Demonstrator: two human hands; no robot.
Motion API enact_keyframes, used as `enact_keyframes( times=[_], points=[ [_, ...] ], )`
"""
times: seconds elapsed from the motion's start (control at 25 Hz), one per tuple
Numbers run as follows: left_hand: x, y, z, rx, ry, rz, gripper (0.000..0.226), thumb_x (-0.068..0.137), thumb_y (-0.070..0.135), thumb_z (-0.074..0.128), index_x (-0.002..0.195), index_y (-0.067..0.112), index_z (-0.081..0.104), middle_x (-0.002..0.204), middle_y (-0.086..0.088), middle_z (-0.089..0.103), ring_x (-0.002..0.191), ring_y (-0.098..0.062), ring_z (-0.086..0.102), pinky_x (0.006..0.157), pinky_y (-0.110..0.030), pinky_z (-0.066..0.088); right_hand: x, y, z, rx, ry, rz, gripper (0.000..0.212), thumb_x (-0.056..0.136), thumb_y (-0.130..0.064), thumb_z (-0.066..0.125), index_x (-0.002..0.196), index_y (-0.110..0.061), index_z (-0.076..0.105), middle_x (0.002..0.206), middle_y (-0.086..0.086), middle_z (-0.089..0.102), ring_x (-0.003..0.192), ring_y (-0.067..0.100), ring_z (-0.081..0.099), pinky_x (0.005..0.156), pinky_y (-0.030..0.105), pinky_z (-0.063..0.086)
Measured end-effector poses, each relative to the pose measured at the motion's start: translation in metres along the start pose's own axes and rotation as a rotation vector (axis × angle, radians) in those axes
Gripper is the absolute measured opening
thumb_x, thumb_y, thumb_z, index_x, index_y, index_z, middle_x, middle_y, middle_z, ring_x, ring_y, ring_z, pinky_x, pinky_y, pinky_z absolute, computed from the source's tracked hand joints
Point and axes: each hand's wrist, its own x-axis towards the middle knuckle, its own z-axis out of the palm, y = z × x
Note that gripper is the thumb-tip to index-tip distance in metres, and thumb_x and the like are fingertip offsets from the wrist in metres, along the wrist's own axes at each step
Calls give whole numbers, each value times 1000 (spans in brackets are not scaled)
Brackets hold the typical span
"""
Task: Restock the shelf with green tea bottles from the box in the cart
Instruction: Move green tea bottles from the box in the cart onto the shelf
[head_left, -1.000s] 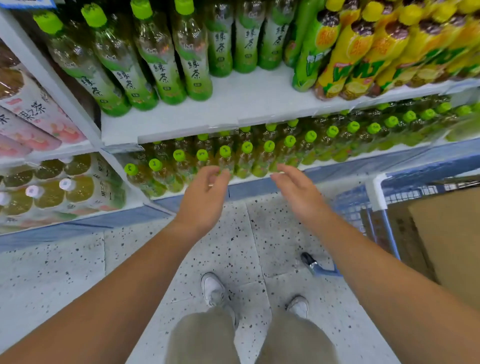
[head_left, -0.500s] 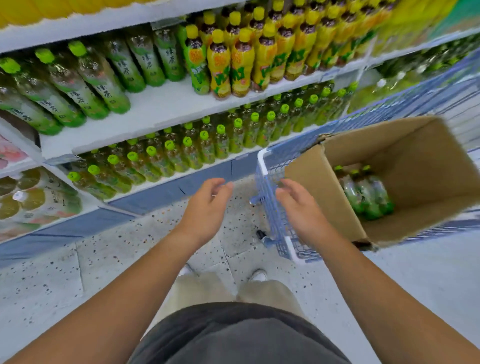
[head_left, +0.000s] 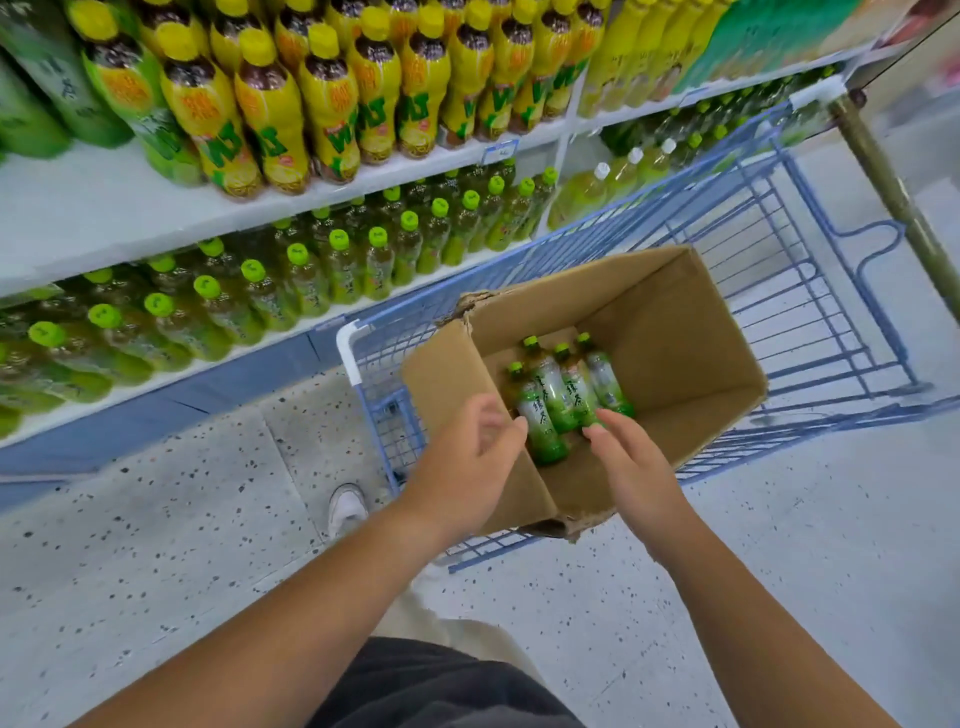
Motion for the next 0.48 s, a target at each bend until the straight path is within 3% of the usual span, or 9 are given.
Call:
enact_keyframes(
  times=[0.04,0.12,0.2,0.24,0.32,0.4,0.48],
  points=[
    [9,7,10,-3,-44,-7,51,101,47,47,146,24,38,125,14,56,108,-1,54,88,-24,40,7,2,-9,-19,28,24,41,102,-38,48,142,-27,49,119,-19,56,117,6,51,101,30,39],
    [31,17,30,-1,-117,-61,48,104,45,42,145,21,39,101,16,58,86,3,54,79,-23,42,18,6,-26,-49,76,67,41,102,-38,47,141,-25,50,124,-15,57,119,8,49,100,30,38],
    [58,22,48,11,-132,-132,39,103,46,38,128,17,46,76,9,48,65,-5,47,74,-33,48,36,11,-39,-75,104,105,44,102,-39,47,142,-22,51,136,-8,55,125,12,49,106,34,39],
    [71,24,59,32,-142,-158,35,102,47,37,117,18,46,74,2,48,63,-13,47,75,-40,50,45,14,-46,-81,102,118,45,102,-39,46,143,-21,50,138,-5,54,128,15,48,109,37,39],
    [96,28,78,80,-160,-210,36,100,46,36,118,16,44,91,-15,58,76,-26,57,65,-40,43,65,20,-57,-119,78,137,46,102,-41,45,143,-20,50,138,-3,54,129,18,49,111,43,39],
    [119,25,99,106,-139,-271,49,101,42,37,131,4,45,118,-23,59,84,-27,59,55,-34,29,89,27,-68,-195,47,141,46,102,-41,44,141,-19,52,136,-2,56,127,18,50,111,41,38],
    [144,13,120,133,-109,-327,53,101,39,37,134,-2,45,117,-23,57,82,-25,55,52,-33,25,123,37,-79,-318,-14,112,44,103,-40,43,138,-18,55,135,0,58,126,19,50,105,33,37]
  ],
)
